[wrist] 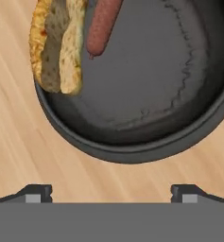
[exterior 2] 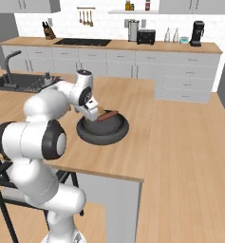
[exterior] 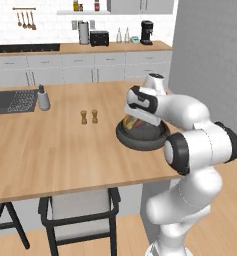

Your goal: Place one bun and one sausage from the bowl on each plate.

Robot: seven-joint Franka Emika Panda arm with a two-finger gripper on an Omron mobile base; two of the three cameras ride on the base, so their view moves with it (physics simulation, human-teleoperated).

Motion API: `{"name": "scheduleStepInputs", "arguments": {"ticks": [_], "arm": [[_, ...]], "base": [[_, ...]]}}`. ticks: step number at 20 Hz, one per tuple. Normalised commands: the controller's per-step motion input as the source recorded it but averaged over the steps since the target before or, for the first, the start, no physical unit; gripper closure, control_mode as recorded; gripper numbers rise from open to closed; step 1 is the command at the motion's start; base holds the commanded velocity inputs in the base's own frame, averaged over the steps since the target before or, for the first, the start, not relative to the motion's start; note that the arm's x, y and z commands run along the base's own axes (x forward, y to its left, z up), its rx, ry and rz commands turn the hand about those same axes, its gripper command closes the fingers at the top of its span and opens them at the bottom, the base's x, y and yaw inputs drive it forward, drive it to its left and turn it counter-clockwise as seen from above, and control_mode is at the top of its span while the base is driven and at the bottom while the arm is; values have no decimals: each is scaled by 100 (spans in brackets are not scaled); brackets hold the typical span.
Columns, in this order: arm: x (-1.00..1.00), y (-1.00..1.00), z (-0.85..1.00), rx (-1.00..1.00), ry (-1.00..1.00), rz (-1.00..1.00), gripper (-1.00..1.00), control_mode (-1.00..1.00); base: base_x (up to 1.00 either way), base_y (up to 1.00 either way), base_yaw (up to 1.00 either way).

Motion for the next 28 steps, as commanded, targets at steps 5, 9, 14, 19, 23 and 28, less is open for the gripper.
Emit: {"name": "scheduleStepInputs", "arguments": {"ticks": [5,9,14,19,23,28], "arm": [[78,0,-36,0,0,-6,-100,-100],[57,2,-39,0,0,-4,-100,-100],[39,17,-26,0,0,0,-100,-100],[32,5,-27,0,-1,0,-100,-100],[34,0,-42,0,-1,0,-100,-100],[20,0,-36,0,-5,0,-100,-100]], "base": [[0,0,0],[0,0,0],[0,0,0],[0,0,0],[0,0,0],[0,0,0]]}}
